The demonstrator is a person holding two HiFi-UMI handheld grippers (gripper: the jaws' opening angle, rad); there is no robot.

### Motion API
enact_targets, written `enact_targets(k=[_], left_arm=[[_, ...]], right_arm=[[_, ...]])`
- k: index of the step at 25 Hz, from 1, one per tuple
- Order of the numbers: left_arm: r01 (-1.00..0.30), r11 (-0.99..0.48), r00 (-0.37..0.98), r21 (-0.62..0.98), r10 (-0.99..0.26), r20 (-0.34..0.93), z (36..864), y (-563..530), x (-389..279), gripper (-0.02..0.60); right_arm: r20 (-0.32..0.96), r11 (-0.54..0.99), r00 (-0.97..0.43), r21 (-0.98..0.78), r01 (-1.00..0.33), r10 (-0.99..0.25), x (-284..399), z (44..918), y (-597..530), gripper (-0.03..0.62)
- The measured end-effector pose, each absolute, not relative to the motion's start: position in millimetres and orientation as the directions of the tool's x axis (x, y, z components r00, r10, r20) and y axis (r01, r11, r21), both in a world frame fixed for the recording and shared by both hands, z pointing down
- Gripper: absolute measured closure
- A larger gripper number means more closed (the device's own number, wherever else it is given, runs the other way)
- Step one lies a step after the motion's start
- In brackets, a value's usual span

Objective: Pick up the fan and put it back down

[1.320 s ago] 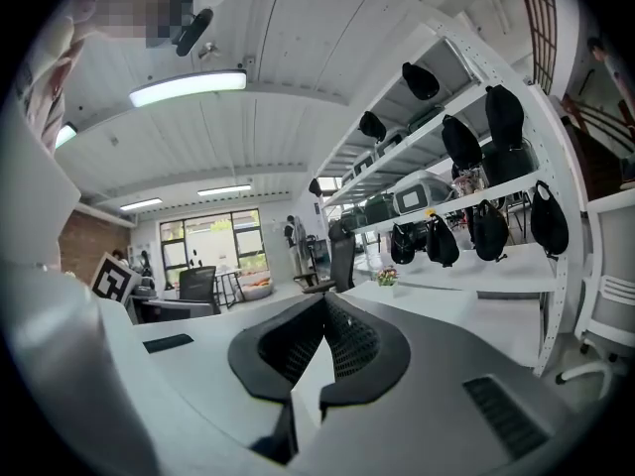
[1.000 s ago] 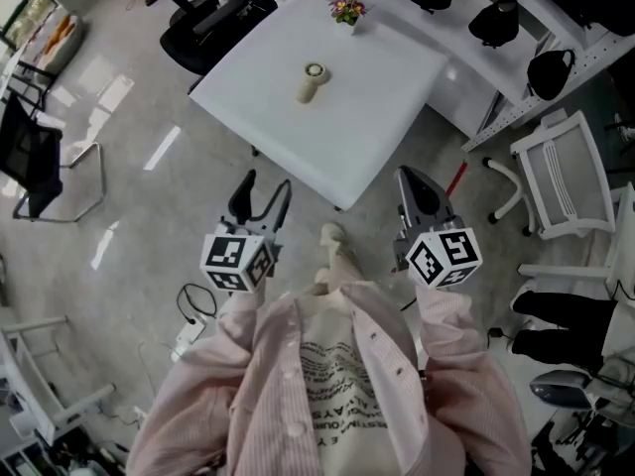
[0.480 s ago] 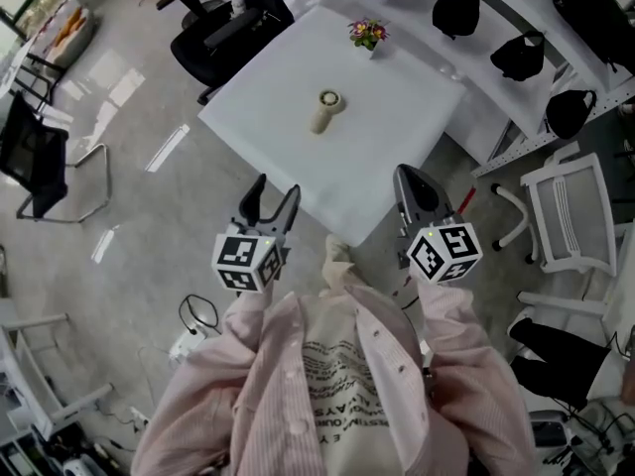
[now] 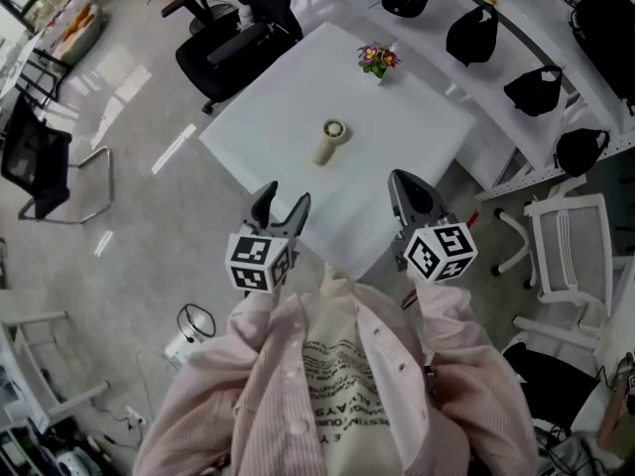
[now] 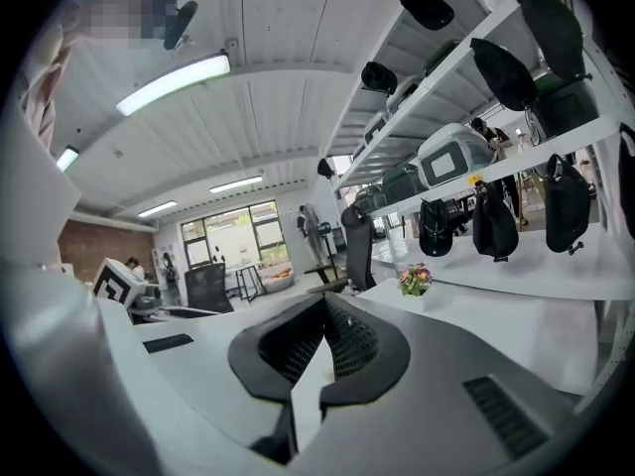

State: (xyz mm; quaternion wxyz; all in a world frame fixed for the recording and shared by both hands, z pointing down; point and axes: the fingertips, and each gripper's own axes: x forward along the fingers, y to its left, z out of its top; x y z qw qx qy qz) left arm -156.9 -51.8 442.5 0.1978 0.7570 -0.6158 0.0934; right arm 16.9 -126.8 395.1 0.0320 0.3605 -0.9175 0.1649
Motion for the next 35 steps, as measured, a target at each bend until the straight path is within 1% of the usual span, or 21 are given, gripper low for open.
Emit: enact_targets(k=[6, 17, 24, 35], left_arm=[[-0.971, -0.159, 0.221, 0.176, -0.875, 0.431, 457.2, -82.0, -154.3, 0.330], [-0.962, -0.199, 0.270, 0.189, -0.810, 0.521, 492.8, -134.4, -148.2, 0.330], [-0.958, -0.220, 0.286, 0.183, -0.748, 0.598, 530.8, -167.5, -152.4, 0.330], [-0.932, -0.299, 0.353, 0.205, -0.619, 0.701, 597.2, -211.5, -144.6, 0.330]], right_arm=[[0.192, 0.696, -0.757, -0.305, -0.651, -0.624, 8.2, 409.0, -155.6, 0.595], [0.226, 0.704, -0.781, -0.341, -0.623, -0.582, -6.2, 431.7, -187.1, 0.595], [0.256, 0.652, -0.757, -0.391, -0.650, -0.601, -11.1, 461.1, -210.2, 0.595], [0.297, 0.572, -0.719, -0.450, -0.686, -0.628, -21.2, 498.6, -237.1, 0.595]])
